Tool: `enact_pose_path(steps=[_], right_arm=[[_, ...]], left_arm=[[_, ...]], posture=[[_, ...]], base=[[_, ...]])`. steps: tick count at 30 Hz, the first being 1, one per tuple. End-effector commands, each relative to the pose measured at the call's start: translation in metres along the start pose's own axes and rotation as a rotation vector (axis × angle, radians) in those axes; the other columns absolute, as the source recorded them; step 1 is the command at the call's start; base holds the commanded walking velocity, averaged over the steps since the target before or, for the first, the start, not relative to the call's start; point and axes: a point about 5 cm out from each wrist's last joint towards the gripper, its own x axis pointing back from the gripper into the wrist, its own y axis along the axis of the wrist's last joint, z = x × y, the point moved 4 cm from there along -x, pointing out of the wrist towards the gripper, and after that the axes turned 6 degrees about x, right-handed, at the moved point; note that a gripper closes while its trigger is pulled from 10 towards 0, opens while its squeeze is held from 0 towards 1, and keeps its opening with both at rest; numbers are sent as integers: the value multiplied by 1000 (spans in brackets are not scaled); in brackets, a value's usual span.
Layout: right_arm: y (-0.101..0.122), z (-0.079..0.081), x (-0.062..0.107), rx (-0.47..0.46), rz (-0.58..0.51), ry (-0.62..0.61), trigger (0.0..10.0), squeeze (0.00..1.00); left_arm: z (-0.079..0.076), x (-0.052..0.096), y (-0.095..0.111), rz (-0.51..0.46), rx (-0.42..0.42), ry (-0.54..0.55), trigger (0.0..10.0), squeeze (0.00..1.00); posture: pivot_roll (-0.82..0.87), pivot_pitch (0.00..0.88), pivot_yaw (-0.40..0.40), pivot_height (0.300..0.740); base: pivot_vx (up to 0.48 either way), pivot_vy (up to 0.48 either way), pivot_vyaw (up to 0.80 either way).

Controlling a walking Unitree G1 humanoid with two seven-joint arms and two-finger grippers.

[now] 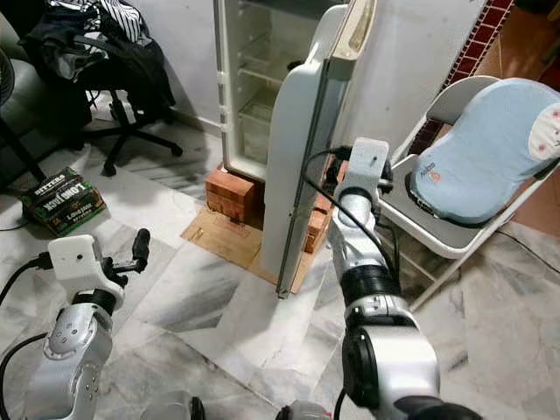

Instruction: Restocking fridge

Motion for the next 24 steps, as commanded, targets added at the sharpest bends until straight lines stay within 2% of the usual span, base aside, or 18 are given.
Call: enact_pose_path(steps=[1,4,5,6,8,9,10,11,12,13,16,17,19,20,21,24], right_arm=[[-1,6,-1,-37,26,-2,10000,0],[5,23,1,-118,34,54,10000,0],[8,31,3,-154,38,88,10000,0],[13,47,6,-210,46,147,10000,0],[15,55,8,-238,51,178,10000,0],[19,78,16,-309,78,288,10000,0],[25,92,22,-352,77,361,10000,0],[25,92,22,-352,77,361,10000,0],[36,117,37,-414,61,518,10000,0],[40,127,45,-408,47,585,10000,0],[37,125,45,-363,31,572,10000,0],[30,119,41,-334,36,541,10000,0],[14,97,31,-276,53,444,10000,0],[14,97,31,-276,53,444,10000,0],[4,74,21,-235,57,368,10000,0],[-5,49,15,-198,52,321,10000,0]], left_arm=[[-1,-1,2,-1,-11,2,10000,0],[-1,-1,2,-2,-12,2,10000,0],[-1,-1,3,-2,-12,1,10000,0],[-2,-1,3,-2,-13,0,10000,0],[-2,-1,3,-2,-13,-1,10000,0],[-2,-1,3,-3,-13,-2,10000,0],[-2,-1,3,-3,-13,-3,10000,0],[-2,-1,3,-3,-13,-3,10000,0],[-3,-2,3,-3,-13,-4,10000,0],[-3,-2,3,-1,-12,-4,10000,0],[-3,-2,2,0,-12,-3,10000,0],[-4,-2,2,1,-11,-3,10000,0],[-4,-2,1,4,-13,3,10000,0],[-4,-2,1,4,-13,3,10000,0],[-3,-2,0,5,-13,13,10000,0],[-1,-2,0,6,-12,20,10000,0]], posture=[[101,21,-70,740],[101,21,-70,740],[101,21,-70,740],[101,21,-70,740],[101,21,-70,740],[101,22,-69,740],[101,22,-69,740],[101,22,-69,740],[100,22,-70,740],[100,22,-70,740],[96,23,-72,740],[96,23,-74,740],[96,25,-74,740],[96,25,-74,740],[96,26,-75,740],[90,27,-75,740]], base=[[0,0,0],[0,0,0],[0,0,0],[0,0,0],[0,0,0],[0,0,0],[0,0,0],[0,0,0],[0,0,0],[0,0,0],[0,0,0],[0,0,0],[0,0,0],[0,0,0],[0,0,0],[0,0,0]])
